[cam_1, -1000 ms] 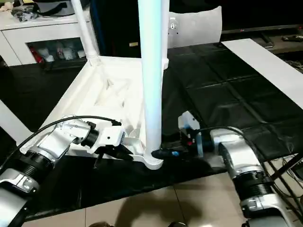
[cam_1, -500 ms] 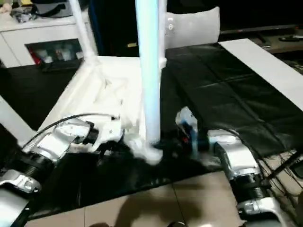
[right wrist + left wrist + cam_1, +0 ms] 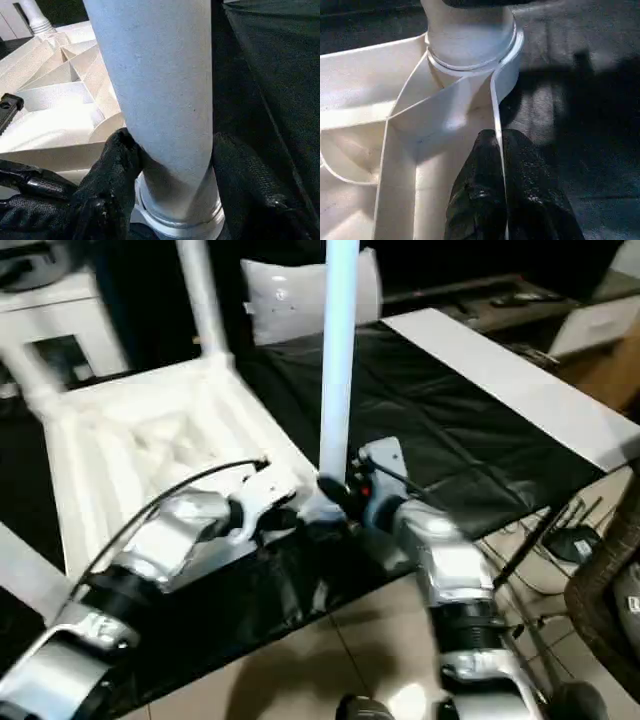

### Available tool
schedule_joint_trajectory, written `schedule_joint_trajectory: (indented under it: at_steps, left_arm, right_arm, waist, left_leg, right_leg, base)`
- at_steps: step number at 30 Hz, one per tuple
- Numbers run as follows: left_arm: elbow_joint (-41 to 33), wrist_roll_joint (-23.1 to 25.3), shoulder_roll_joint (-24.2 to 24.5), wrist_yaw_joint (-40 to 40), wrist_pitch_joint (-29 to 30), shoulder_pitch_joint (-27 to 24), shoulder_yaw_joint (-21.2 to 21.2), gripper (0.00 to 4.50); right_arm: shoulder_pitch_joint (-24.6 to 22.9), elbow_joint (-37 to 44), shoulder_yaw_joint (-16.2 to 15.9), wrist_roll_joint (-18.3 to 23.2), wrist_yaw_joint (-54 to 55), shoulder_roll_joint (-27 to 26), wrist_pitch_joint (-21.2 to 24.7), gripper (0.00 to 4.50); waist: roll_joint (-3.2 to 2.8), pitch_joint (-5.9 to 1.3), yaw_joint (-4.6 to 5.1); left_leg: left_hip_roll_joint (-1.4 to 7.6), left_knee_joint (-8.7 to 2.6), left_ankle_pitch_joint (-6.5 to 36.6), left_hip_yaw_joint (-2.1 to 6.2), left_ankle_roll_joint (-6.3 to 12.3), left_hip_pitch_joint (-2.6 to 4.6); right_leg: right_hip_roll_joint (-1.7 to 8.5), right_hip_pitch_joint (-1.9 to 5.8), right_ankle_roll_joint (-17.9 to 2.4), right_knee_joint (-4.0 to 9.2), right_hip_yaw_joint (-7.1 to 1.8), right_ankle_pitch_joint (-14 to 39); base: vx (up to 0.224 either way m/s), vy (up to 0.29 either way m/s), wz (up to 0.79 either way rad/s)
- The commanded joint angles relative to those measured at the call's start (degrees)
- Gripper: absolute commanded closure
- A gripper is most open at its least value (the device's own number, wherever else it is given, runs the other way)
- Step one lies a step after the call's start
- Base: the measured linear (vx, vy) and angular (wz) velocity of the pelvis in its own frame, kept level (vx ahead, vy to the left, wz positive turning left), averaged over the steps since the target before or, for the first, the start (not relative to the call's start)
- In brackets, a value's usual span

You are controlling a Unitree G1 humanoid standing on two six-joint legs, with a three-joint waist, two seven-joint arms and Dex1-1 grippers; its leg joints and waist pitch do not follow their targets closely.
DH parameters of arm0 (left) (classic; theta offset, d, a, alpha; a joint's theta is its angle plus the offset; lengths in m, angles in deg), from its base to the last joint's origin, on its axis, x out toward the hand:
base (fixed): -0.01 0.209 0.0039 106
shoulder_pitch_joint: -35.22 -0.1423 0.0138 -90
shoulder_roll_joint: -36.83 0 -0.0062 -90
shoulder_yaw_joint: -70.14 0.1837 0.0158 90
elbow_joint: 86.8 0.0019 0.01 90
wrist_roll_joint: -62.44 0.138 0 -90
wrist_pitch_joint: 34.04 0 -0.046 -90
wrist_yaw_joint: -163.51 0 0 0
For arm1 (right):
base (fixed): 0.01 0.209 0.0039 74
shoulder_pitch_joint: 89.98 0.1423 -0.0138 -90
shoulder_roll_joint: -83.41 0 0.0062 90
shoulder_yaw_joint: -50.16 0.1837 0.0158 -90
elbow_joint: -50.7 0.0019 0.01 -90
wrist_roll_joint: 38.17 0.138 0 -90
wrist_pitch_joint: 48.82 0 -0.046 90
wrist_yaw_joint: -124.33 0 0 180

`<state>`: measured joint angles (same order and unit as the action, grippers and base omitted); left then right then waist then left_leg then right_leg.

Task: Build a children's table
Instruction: Rotate leg to tighten

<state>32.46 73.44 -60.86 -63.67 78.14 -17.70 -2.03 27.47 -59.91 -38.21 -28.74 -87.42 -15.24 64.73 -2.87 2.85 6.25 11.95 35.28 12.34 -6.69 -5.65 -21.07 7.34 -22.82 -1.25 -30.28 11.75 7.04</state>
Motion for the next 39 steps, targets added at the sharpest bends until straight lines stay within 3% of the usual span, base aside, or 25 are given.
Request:
schedule_joint_trajectory:
  at_steps: [1,3,8,9,10,12,20,24,27,30,31,33,39]
  left_arm:
    - [-4.4,-1.8,-2.8,-2.9,-1.3,0.7,3.3,4.50]
    - [-4.3,-1.1,-1.2,-3.3,-2.2,0.3,3.4,4.50]
    - [-4.2,-0.9,0.7,-4.6,-3.6,-0.2,3.7,4.50]
    - [-3.8,-1.2,2.0,-6.0,-5.2,-0.4,3.6,4.50]
    - [-3.3,-1.4,2.9,-7.0,-6.4,-0.6,3.6,4.50]
    - [-2.4,-1.1,4.3,-8.2,-9.4,-0.7,4.0,4.50]
    - [-1.1,-3.2,9.0,-17.6,-17.0,-1.2,5.9,4.50]
    - [-0.1,-5.7,10.8,-24.7,-21.9,-1.2,6.3,4.50]
    - [-0.5,-6.3,11.5,-26.8,-22.4,-1.5,6.7,4.50]
    - [-0.4,-6.3,12.6,-29.1,-24.0,-1.5,7.8,4.50]
    - [0.0,-6.2,13.0,-30.1,-25.0,-1.2,8.3,4.50]
    - [-0.1,-6.4,13.2,-31.4,-25.5,-1.1,8.6,4.50]
    - [-0.9,-6.8,13.3,-33.9,-26.3,-0.8,9.3,4.50]
  right_arm:
    - [1.6,-0.3,-2.5,0.5,-1.3,-1.4,0.1,1.87]
    - [0.3,0.8,-3.1,0.6,-3.4,0.3,-0.7,1.79]
    - [-1.1,2.0,-3.0,1.0,-6.0,2.7,-1.9,1.32]
    - [-2.0,3.0,-2.8,1.3,-9.3,5.3,-2.3,1.32]
    - [-2.4,3.4,-2.6,1.6,-11.4,7.2,-2.3,1.20]
    - [-2.5,3.7,-2.1,2.1,-13.7,9.4,-1.6,1.03]
    - [-2.8,4.8,-4.4,3.5,-26.0,17.6,-1.9,0.35]
    - [-2.0,3.8,-6.6,4.1,-34.6,20.4,-6.6,0.35]
    - [-1.7,3.8,-6.6,5.0,-36.5,20.5,-6.8,0.35]
    - [-1.6,3.9,-8.0,6.5,-41.9,21.7,-6.1,0.68]
    - [-1.5,3.5,-9.0,6.7,-44.2,22.3,-6.1,0.73]
    - [-1.1,2.8,-9.8,6.8,-45.7,22.4,-6.1,1.02]
    - [0.3,0.5,-11.3,6.5,-48.7,21.4,-6.9,1.54]
  waist:
    - [0.56,-4.10,-0.88]
    - [0.50,-4.29,-1.45]
    - [0.37,-4.63,-4.44]
    - [0.01,-4.81,-4.96]
    - [0.17,-4.87,-5.72]
    - [0.00,-4.84,-6.34]
    - [0.36,-4.51,-7.38]
    - [0.59,-4.38,-8.41]
    - [0.66,-4.32,-8.68]
    - [0.71,-4.34,-9.06]
    - [1.16,-4.40,-9.28]
    - [0.86,-4.35,-9.65]
    - [1.15,-4.39,-9.98]
  left_leg:
    - [0.13,-4.41,16.3,-0.47,4.50,-1.15]
    - [0.25,-4.27,14.3,-0.56,5.06,-0.99]
    - [0.49,-4.06,8.1,-0.97,6.50,-0.86]
    - [0.58,-4.02,6.0,-0.86,6.88,-0.94]
    - [0.69,-3.95,4.7,-0.99,7.55,-0.68]
    - [0.78,-3.99,3.6,-1.05,8.10,-0.62]
    - [0.81,-4.36,8.5,-1.42,6.48,-0.30]
    - [0.68,-4.44,10.2,-1.78,5.52,-0.02]
    - [0.75,-4.57,10.0,-1.87,5.54,0.12]
    - [0.90,-4.64,10.2,-2.01,5.88,0.36]
    - [0.92,-4.63,9.9,-2.11,6.05,0.37]
    - [1.01,-4.62,9.4,-2.25,6.04,0.46]
    - [0.96,-4.63,9.3,-2.43,5.34,0.51]
  right_leg:
    - [2.16,4.09,-5.0,3.72,-2.31,26.3]
    - [2.21,3.99,-6.0,3.39,-2.63,24.6]
    - [1.97,4.06,-8.2,2.10,-3.44,17.9]
    - [1.90,4.26,-8.8,1.59,-3.55,14.9]
    - [1.72,4.21,-9.5,1.33,-3.68,12.5]
    - [1.76,4.24,-10.1,1.08,-3.84,11.1]
    - [1.63,4.11,-8.6,1.72,-3.98,17.3]
    - [1.73,3.86,-7.2,2.06,-4.15,21.8]
    - [1.54,3.69,-7.5,1.86,-4.50,21.7]
    - [1.43,3.54,-8.0,1.75,-4.79,21.6]
    - [1.37,3.54,-8.0,1.69,-4.85,21.5]
    - [1.47,3.37,-8.4,1.55,-5.08,21.2]
    - [1.50,3.37,-8.1,1.55,-5.15,22.5]
  base:
    - [0.000,0.000,0.00]
    - [0.000,0.000,0.00]
    - [0.000,0.000,0.00]
    - [0.000,0.000,0.00]
    - [0.000,0.000,0.00]
    - [0.000,0.000,0.00]
    - [0.000,0.000,0.00]
    - [0.000,0.000,0.00]
    - [0.000,0.000,0.00]
    - [0.000,0.000,0.00]
    - [0.000,0.000,0.00]
    - [0.000,0.000,0.00]
    - [0.000,0.000,0.00]
